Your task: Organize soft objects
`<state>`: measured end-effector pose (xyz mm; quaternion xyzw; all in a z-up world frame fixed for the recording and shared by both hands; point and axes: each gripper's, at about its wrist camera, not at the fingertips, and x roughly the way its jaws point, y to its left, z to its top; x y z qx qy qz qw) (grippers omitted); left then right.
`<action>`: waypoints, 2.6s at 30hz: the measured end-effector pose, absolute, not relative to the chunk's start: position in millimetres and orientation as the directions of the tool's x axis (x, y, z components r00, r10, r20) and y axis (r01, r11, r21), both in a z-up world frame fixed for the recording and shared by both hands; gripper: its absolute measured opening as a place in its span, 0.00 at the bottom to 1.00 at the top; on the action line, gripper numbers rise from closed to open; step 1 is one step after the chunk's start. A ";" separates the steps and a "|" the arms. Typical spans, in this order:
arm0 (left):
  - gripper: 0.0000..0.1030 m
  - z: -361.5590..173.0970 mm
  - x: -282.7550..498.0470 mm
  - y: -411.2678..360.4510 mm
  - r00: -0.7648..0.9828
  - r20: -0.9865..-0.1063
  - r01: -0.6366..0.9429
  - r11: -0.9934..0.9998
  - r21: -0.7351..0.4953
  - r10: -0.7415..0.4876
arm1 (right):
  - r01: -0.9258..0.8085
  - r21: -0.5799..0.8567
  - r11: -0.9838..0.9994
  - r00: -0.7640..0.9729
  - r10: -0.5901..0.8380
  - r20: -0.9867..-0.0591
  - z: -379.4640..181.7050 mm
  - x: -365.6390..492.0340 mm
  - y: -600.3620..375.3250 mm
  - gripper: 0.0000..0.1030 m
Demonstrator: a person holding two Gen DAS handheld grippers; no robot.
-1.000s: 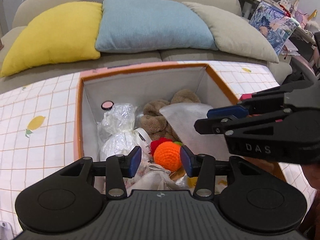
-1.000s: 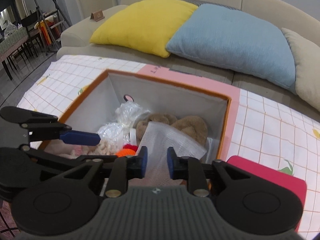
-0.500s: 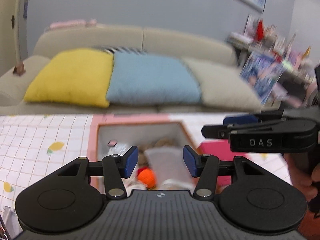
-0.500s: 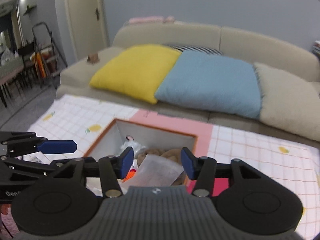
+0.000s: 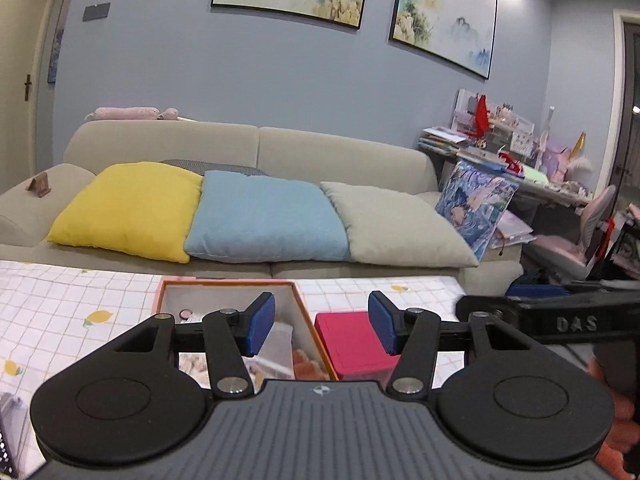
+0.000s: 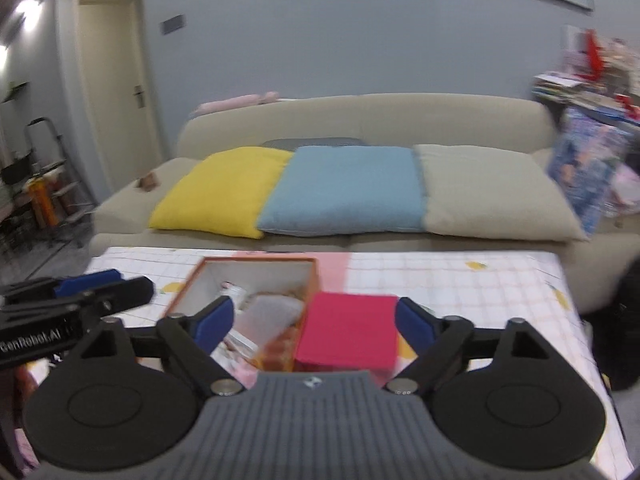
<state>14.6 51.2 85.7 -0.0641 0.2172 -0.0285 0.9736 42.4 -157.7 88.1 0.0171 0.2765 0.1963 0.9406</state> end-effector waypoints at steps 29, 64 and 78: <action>0.85 -12.4 -9.4 15.4 0.727 -0.682 -0.130 0.991 -0.031 0.074 | -0.219 0.079 0.973 0.729 0.217 -0.649 -15.6 3.9 -163.5 0.96; 0.85 -10.0 -9.5 8.7 0.733 -0.678 -0.084 0.996 -0.030 0.042 | -0.228 0.076 0.971 0.747 0.225 -0.625 -13.0 0.8 -162.6 0.96; 0.85 -9.9 -9.5 8.2 0.733 -0.678 -0.084 0.996 -0.028 0.043 | -0.229 0.079 0.970 0.748 0.227 -0.623 -12.7 1.5 -162.9 0.96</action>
